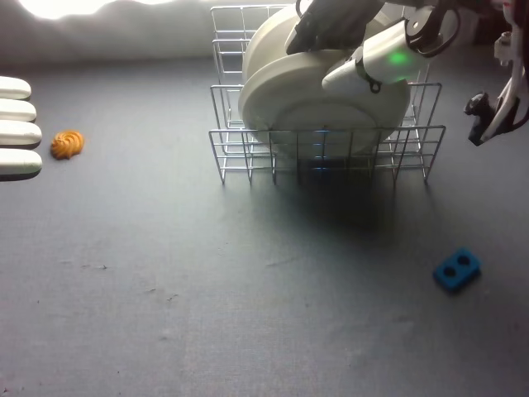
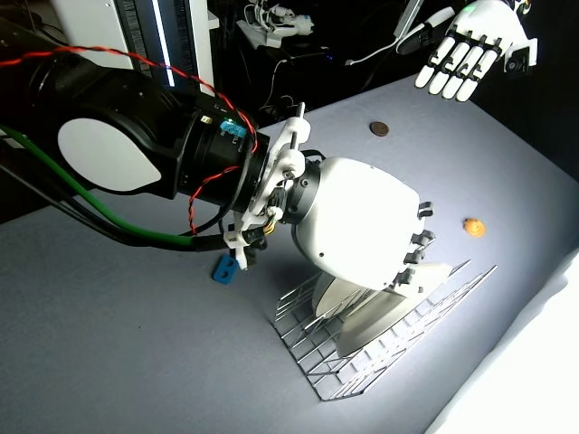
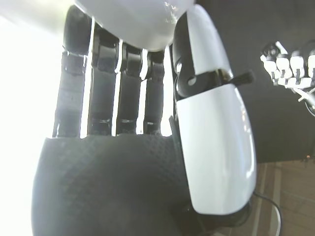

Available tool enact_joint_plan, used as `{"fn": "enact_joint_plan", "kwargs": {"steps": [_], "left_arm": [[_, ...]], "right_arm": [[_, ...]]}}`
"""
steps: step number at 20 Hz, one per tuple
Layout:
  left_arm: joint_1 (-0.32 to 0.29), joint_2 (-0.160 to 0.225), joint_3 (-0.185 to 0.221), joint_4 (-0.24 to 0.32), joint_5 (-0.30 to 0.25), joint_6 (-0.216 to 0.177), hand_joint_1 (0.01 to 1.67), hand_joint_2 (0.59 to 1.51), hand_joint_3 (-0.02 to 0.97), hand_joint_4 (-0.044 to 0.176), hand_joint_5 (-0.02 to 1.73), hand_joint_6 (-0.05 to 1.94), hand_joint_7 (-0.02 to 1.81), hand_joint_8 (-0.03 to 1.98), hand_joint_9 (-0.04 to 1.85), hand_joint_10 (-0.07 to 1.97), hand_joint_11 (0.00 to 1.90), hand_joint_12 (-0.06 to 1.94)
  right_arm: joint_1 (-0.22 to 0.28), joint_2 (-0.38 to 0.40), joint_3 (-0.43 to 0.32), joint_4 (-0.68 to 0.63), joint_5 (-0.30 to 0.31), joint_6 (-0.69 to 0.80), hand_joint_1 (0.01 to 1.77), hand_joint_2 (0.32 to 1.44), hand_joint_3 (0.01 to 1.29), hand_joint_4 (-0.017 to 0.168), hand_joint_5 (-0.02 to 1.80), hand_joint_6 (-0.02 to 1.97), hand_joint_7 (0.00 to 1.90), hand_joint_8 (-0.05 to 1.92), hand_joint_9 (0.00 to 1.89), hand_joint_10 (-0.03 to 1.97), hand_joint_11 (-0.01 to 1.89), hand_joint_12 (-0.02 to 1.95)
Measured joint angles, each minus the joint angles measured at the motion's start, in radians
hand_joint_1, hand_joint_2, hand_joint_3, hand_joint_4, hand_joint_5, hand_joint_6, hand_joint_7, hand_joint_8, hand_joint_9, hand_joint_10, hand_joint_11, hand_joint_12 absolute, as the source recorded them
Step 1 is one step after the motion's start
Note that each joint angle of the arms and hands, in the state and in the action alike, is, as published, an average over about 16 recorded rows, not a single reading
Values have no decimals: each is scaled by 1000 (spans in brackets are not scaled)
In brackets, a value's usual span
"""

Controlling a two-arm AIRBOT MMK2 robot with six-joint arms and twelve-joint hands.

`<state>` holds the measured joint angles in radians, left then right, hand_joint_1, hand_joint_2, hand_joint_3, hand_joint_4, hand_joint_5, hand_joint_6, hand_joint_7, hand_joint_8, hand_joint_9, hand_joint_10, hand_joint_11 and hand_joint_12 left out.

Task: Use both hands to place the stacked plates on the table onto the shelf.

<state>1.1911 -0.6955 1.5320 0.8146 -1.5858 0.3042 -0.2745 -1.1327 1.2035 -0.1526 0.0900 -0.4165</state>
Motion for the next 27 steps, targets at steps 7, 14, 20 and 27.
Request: {"fn": "enact_joint_plan", "kwargs": {"steps": [7, 14, 20, 27], "left_arm": [[0, 2, -4, 6, -2, 0, 13, 1075, 11, 7, 22, 1, 18, 4, 19, 7, 16, 8], [1, 6, -9, 11, -5, 0, 23, 1092, 10, 7, 90, 36, 101, 52, 86, 72, 36, 111], [2, 8, -16, 12, -10, -1, 171, 1150, 9, 13, 485, 665, 544, 708, 519, 734, 436, 809], [4, 9, -20, 12, -14, -3, 317, 1210, 7, 25, 870, 1222, 978, 1295, 943, 1336, 811, 1461]], "right_arm": [[66, 46, -40, 1, -8, -44, 1141, 1061, 15, -1, 832, 35, 917, 17, 925, 6, 482, 1129], [142, 183, -158, 2, -17, -166, 1029, 1054, 15, -1, 829, 87, 909, 83, 913, 83, 472, 1206], [164, 332, -278, 2, -24, -274, 776, 1102, 14, 0, 944, 750, 1025, 754, 1039, 766, 793, 1500], [153, 429, -346, 2, -30, -316, 548, 1152, 13, 2, 1056, 1351, 1141, 1365, 1163, 1390, 1102, 1759]]}}
